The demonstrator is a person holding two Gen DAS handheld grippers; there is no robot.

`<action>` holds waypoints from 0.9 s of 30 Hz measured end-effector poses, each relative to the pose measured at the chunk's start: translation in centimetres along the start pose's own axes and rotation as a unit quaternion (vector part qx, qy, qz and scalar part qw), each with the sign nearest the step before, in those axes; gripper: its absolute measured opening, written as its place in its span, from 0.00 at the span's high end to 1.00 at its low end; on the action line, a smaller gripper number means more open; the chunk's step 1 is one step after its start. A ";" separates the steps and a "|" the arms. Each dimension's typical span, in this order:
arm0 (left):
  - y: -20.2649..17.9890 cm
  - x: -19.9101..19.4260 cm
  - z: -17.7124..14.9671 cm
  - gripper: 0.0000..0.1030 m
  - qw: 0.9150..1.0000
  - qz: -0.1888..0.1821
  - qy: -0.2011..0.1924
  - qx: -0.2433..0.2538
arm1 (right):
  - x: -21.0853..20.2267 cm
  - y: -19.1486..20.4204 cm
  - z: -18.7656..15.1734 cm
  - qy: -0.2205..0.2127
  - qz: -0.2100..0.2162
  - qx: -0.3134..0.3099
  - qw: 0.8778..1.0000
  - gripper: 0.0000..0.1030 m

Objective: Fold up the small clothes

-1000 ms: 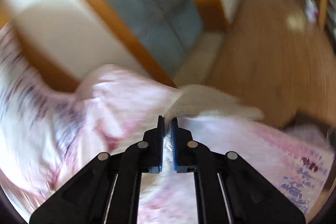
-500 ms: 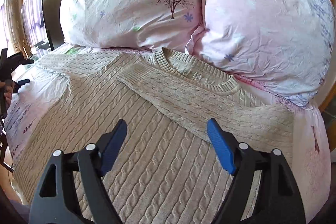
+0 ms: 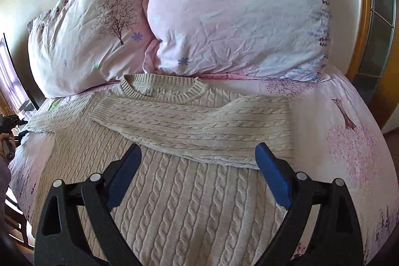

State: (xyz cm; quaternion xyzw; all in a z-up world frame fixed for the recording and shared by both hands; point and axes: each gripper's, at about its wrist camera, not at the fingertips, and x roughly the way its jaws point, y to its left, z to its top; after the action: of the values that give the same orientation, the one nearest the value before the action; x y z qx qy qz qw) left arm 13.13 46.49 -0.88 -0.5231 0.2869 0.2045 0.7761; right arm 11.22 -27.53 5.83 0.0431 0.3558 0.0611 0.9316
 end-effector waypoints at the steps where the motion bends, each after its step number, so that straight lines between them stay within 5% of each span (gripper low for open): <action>1: -0.2 0.2 0.0 0.93 1.000 0.002 0.001 0.001 | 0.1 -0.5 -0.2 0.002 -0.001 0.004 1.000 0.10; 5: -5.6 -1.6 -1.8 0.96 0.996 -0.009 -0.032 0.086 | 0.2 -2.6 -1.3 0.015 -0.010 0.011 1.000 0.10; 8: -14.7 -4.1 -7.9 0.97 0.966 -0.070 -0.036 0.246 | -0.3 -4.1 -1.8 0.010 -0.027 0.010 1.000 0.10; 10: -20.5 -5.7 -15.0 0.97 0.929 -0.136 -0.004 0.344 | -0.8 -5.1 -2.0 -0.001 -0.037 0.015 0.999 0.10; 14: -28.3 -6.1 -32.9 0.96 0.818 -0.225 0.095 0.520 | -0.7 -7.0 -2.5 -0.004 -0.036 0.039 0.999 0.09; 16: -30.0 -3.3 -41.4 0.94 0.771 -0.216 0.170 0.575 | -0.1 -7.9 -3.0 0.012 -0.030 0.058 0.998 0.09; 18: -29.8 -0.1 -46.7 0.94 0.742 -0.179 0.246 0.598 | -0.1 -9.0 -3.6 0.035 -0.023 0.082 0.996 0.09; 20: -28.3 0.5 -48.0 0.94 0.733 -0.161 0.278 0.600 | -1.4 -10.2 -4.6 0.041 -0.013 0.100 0.994 0.09; 22: -26.2 -1.1 -46.0 0.95 0.737 -0.159 0.254 0.606 | -3.0 -11.4 -5.8 0.045 -0.008 0.112 0.993 0.09; 24: -23.6 -3.4 -42.2 0.94 0.756 -0.147 0.219 0.599 | -4.2 -12.6 -7.3 0.062 0.024 0.137 0.988 0.09; 26: -20.3 -5.5 -37.5 0.80 0.782 -0.124 0.199 0.578 | -4.8 -13.4 -9.1 0.080 0.079 0.174 0.978 0.09; 27: -18.5 -6.5 -35.4 0.54 0.794 -0.107 0.190 0.568 | -4.8 -13.7 -10.1 0.093 0.110 0.195 0.970 0.11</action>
State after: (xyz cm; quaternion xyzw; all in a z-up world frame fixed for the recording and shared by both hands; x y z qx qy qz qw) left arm 11.49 6.70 6.03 -0.0442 0.4349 -0.1829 0.8806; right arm 2.06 -41.38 -0.21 0.2569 0.4387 0.0963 0.8557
